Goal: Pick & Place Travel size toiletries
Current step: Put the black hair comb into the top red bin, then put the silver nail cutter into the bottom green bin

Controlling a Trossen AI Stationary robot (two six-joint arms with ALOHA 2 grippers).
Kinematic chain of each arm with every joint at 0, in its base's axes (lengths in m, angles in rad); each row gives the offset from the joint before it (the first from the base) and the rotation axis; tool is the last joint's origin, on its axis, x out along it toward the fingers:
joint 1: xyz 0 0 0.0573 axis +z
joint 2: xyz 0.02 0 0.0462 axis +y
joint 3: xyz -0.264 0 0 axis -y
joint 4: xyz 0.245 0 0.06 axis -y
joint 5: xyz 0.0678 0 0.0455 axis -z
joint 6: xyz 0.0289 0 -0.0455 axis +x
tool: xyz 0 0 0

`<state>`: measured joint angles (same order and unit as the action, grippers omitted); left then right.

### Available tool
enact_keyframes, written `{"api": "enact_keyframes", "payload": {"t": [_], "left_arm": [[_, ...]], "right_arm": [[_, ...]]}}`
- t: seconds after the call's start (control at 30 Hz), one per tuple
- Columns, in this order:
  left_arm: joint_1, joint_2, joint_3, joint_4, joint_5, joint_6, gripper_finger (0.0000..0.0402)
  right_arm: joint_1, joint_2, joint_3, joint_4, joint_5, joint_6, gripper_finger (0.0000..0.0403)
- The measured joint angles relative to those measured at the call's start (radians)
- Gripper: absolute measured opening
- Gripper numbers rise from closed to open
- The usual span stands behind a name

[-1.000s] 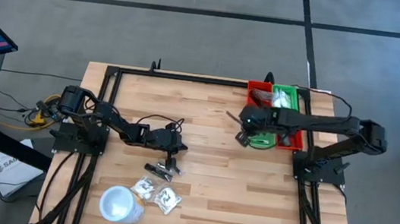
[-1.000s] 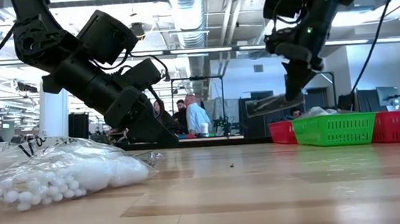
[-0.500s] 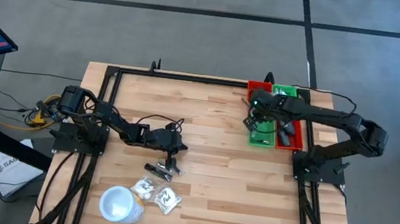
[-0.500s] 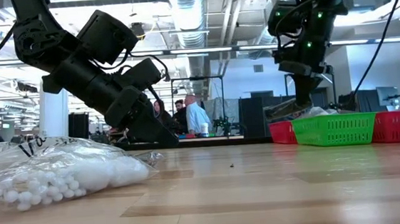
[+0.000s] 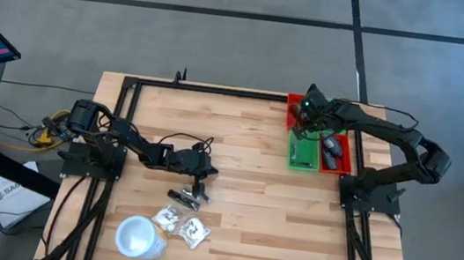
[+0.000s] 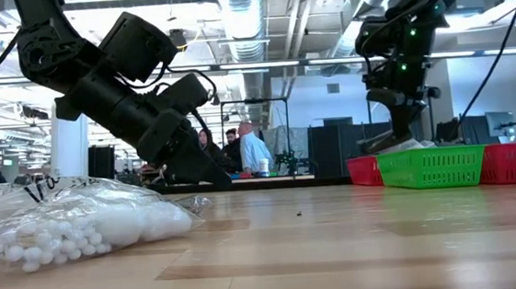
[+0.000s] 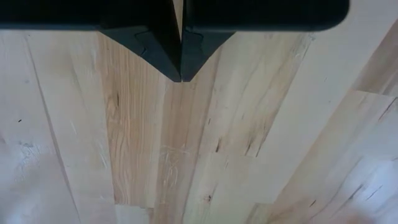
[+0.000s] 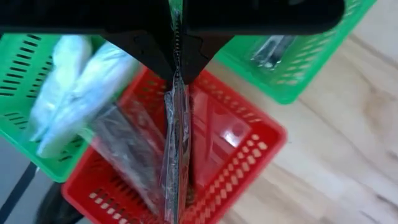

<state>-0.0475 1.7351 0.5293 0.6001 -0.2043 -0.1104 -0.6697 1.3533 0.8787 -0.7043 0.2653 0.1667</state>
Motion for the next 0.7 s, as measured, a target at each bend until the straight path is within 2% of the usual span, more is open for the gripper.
{"api": "enact_keyframes", "payload": {"t": [0.2,0.47,0.7], "left_arm": [[0.000,0.000,0.000,0.001,0.000,0.000,0.0000],[0.000,0.000,0.000,0.008,0.000,0.000,0.0000],[0.000,0.000,0.000,0.008,0.000,0.000,0.0000]], "right_arm": [[-0.035,0.000,0.000,0.011,-0.006,-0.018,0.0002],[-0.061,0.000,0.000,0.081,-0.003,-0.020,0.0039],[-0.061,0.000,0.000,0.099,-0.002,-0.040,0.0049]]}}
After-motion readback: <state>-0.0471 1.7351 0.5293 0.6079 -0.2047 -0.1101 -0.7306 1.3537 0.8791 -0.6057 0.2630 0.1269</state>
